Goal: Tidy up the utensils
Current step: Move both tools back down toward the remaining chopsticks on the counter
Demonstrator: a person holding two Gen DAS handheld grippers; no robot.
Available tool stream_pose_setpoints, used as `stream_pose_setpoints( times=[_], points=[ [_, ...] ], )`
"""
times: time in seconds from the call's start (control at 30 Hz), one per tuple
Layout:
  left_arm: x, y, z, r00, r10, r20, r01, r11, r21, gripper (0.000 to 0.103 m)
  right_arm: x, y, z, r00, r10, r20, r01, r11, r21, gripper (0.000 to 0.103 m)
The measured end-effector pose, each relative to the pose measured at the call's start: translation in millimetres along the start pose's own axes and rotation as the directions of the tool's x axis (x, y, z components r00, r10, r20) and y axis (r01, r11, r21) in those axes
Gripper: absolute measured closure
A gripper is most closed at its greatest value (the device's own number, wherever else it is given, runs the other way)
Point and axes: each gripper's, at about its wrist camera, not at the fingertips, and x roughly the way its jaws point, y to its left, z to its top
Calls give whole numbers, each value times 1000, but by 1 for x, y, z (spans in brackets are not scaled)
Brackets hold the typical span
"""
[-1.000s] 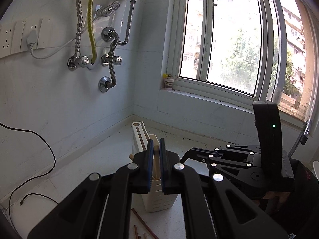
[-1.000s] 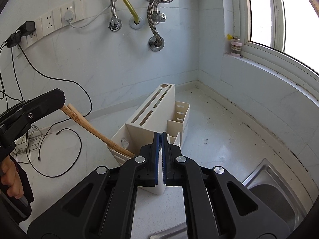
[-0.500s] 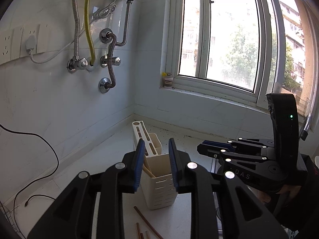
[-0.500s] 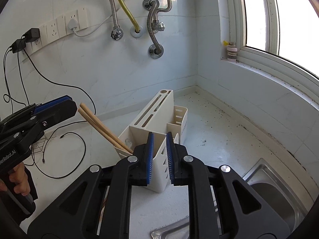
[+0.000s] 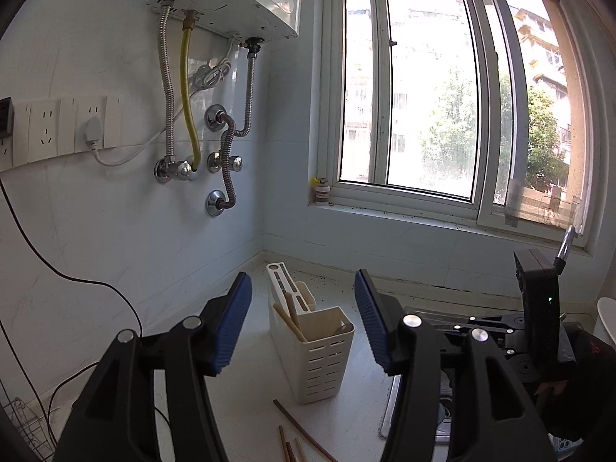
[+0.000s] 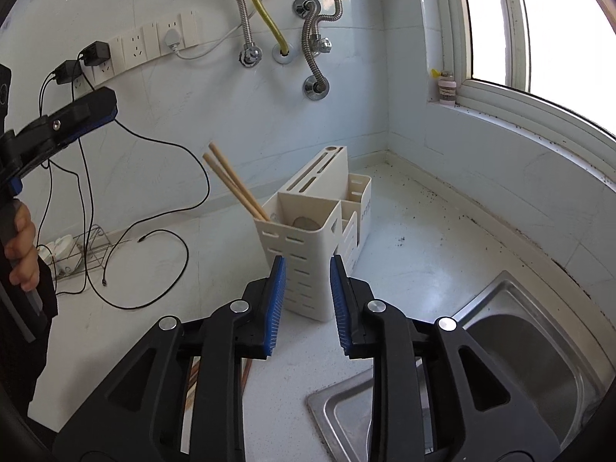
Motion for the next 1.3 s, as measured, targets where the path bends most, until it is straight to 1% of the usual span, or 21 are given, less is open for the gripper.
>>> stream_pose_setpoints(
  times=[0.1,0.23,0.37,0.43,0.5,0.57,0.67,0.73,0.8,0.93,1.0,1.07,1.1,1.13,1.27,1.3],
  points=[
    [-11,2,-14,999,19,-30,-19,1000,8,48,3,10,-21,998,21,-51,-21,1000,-4,78],
    [-25,3,-46,994,44,-97,-41,999,34,48,11,24,-53,992,40,-122,-40,999,10,78],
    [-38,6,-88,979,26,-204,-20,999,31,48,23,38,-87,975,75,-209,-66,996,52,78],
    [-42,7,-108,966,20,-256,-13,999,32,48,27,46,-101,968,80,-237,-69,996,52,78],
    [-45,8,-127,951,29,-308,-21,999,30,48,31,53,-111,960,88,-267,-77,996,52,78],
    [-49,9,-144,936,21,-352,-16,1000,16,48,34,60,-117,956,72,-285,-67,997,25,78],
    [-53,7,-166,918,19,-397,-12,1000,21,48,39,71,-126,948,47,-314,-56,998,-18,78],
    [-54,7,-180,903,8,-429,-5,1000,8,48,42,76,-133,941,25,-337,-44,998,-48,78],
    [-55,5,-191,894,6,-448,-1,1000,12,48,46,79,-140,931,33,-363,-54,997,-48,78],
    [-57,6,-208,880,-6,-475,6,1000,-3,50,51,84,-152,919,19,-393,-49,997,-66,78],
    [-60,8,-217,874,-23,-485,17,1000,-17,54,53,86,-156,915,23,-403,-51,997,-59,78],
    [-61,8,-226,865,-25,-501,22,1000,-13,59,54,88,-160,911,13,-412,-46,997,-70,78],
    [-60,7,-231,858,-20,-513,21,1000,-4,65,55,89,-162,909,15,-418,-49,996,-72,78],
    [-59,7,-236,849,-16,-528,22,1000,4,67,56,90,-163,907,16,-421,-52,996,-73,78],
    [-56,5,-254,805,-38,-592,58,998,14,69,59,95,-169,904,-8,-426,-38,995,-98,78],
    [-56,5,-258,797,-39,-603,63,998,18,70,60,96,-170,904,-13,-427,-34,994,-103,78]
  ],
)
